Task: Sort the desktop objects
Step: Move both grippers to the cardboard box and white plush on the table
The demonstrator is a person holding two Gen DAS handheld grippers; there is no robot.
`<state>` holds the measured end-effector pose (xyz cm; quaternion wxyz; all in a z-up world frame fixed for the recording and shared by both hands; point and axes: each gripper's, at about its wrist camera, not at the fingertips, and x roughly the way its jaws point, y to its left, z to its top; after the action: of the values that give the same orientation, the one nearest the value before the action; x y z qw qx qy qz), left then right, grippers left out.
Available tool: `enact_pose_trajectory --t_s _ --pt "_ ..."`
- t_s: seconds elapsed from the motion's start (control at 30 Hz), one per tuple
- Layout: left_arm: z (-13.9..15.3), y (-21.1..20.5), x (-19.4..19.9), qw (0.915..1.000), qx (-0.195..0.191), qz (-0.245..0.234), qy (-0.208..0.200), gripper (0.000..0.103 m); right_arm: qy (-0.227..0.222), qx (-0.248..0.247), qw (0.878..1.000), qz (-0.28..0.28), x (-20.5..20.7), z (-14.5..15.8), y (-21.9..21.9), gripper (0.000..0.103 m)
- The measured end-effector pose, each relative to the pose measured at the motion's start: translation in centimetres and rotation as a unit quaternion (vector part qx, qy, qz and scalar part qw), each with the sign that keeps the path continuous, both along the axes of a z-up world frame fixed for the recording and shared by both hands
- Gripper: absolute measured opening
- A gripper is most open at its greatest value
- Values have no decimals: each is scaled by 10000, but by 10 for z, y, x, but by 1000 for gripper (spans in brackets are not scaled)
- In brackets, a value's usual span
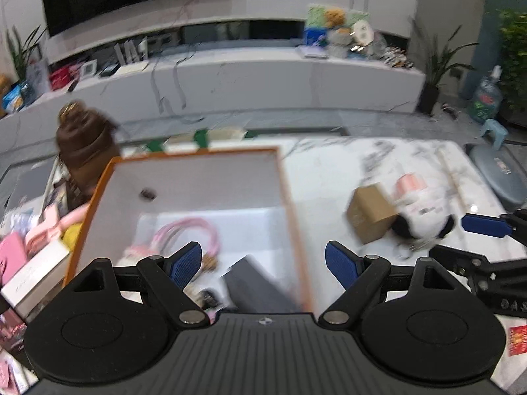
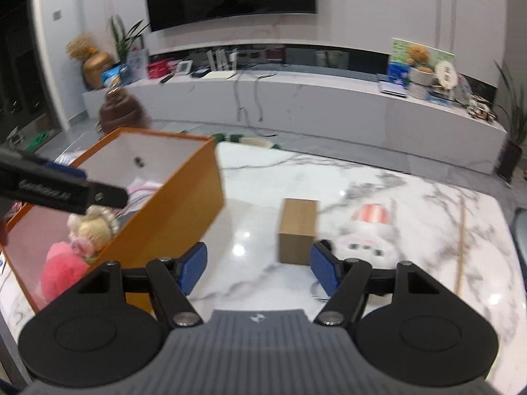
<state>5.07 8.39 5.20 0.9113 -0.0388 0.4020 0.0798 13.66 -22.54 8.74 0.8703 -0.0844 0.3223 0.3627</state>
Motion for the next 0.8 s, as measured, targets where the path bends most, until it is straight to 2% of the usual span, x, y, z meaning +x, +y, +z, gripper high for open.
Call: enact_pose_trajectory --t_s 0.1,0.2,0.33,0.4,0.53,0.6,0.8 --pt "17 -20 15 9998 -80 -165 -105 98 -14 23 9998 -212 14 16 -18 72" --pt "36 -46 28 9988 -96 -418 -237 98 -277 -3 9989 -366 27 43 -33 74" --pt "64 -78 41 9958 -203 -709 -537 98 -472 366 9954 -753 48 84 -57 89" --pt "68 -92 51 9950 -116 -789 -597 98 -513 363 9941 -884 59 94 -61 90" --pt "51 -109 78 9969 -40 -638 -454 98 -416 315 9918 -1167 84 93 -64 90" --pt "31 -114 89 9981 -110 -511 -324 98 -269 293 9917 -1219 95 84 -62 90" --pt "-31 -128 103 9996 34 -278 78 98 193 93 9915 -1284 118 48 -48 90"
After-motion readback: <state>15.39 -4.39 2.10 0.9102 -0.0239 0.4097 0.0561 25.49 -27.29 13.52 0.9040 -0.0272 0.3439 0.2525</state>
